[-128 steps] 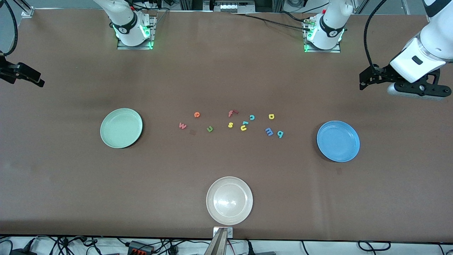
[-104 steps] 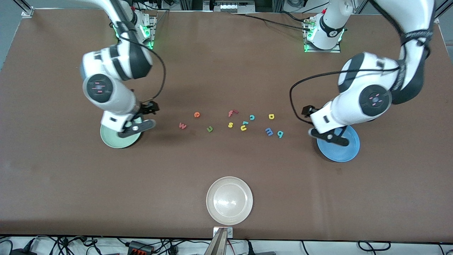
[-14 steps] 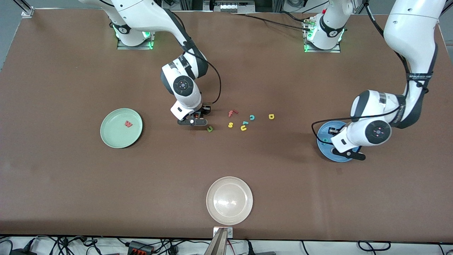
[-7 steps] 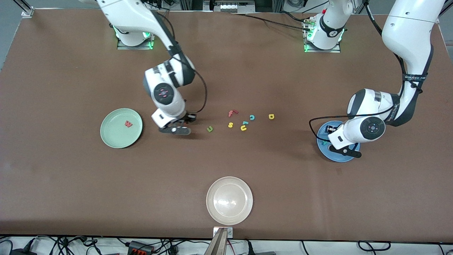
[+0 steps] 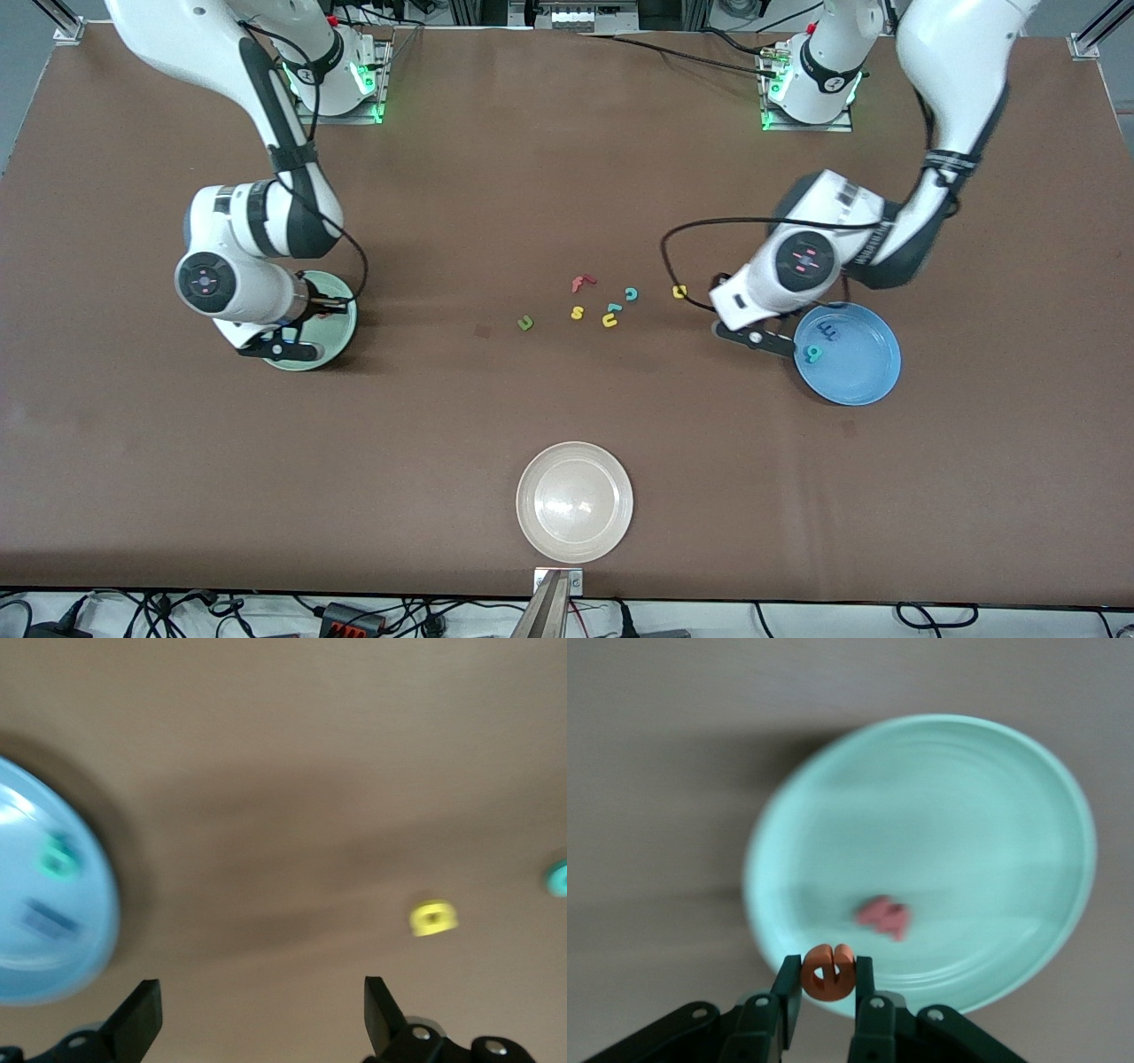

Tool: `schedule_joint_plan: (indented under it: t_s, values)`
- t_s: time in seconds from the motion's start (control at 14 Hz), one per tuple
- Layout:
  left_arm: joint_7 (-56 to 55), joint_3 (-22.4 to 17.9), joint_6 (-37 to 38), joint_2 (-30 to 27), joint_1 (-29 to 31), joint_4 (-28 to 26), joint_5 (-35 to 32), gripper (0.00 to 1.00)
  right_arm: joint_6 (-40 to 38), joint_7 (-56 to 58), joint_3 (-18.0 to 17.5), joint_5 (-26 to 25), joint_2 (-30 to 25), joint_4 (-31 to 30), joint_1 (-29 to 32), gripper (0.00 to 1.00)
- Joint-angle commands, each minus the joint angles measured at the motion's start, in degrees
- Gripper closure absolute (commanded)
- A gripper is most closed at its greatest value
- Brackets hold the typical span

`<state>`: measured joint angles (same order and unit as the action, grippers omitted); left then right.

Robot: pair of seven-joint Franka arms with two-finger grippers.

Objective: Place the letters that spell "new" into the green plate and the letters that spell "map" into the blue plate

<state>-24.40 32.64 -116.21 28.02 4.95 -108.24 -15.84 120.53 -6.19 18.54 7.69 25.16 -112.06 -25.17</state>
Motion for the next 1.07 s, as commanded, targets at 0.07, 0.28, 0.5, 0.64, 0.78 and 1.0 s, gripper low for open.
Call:
schedule_joint_plan:
  t_s: [0.07,0.28,0.5,0.64,0.78,1.0]
  values:
    - [-13.0,0.0,-4.5,3.7,-6.3,-0.8,-1.7,0.0,0.4,5.7,0.1,-0.1,0.6,-1.4,4.7,0.95]
    - [-13.0,0.0,-11.9,5.4,-7.1,-3.4,-1.8,0.0,1.6,5.6,0.0,0.3,2.8,-1.3,4.9,0.92]
    - [-11.3,-0.9,-24.1,6.5,-4.4,-9.0,-5.1,0.0,7.3,5.7,0.0,0.3,6.0,-1.3,4.7,0.9]
    - [-10.9,-0.8,-24.9,8.0,-3.5,-9.1,-6.6,0.1,8.4,6.5,0.0,0.2,6.7,-1.2,4.9,0.63]
    - [-11.7,-0.8,-25.0,8.2,-3.9,-9.1,-6.6,0.35,7.6,5.5,0.0,0.4,5.9,-0.8,4.8,0.0]
    - [-11.8,-0.7,-24.9,8.1,-3.8,-10.0,-6.6,0.49,3.0,1.8,-0.5,0.7,1.7,2.3,2.4,0.0]
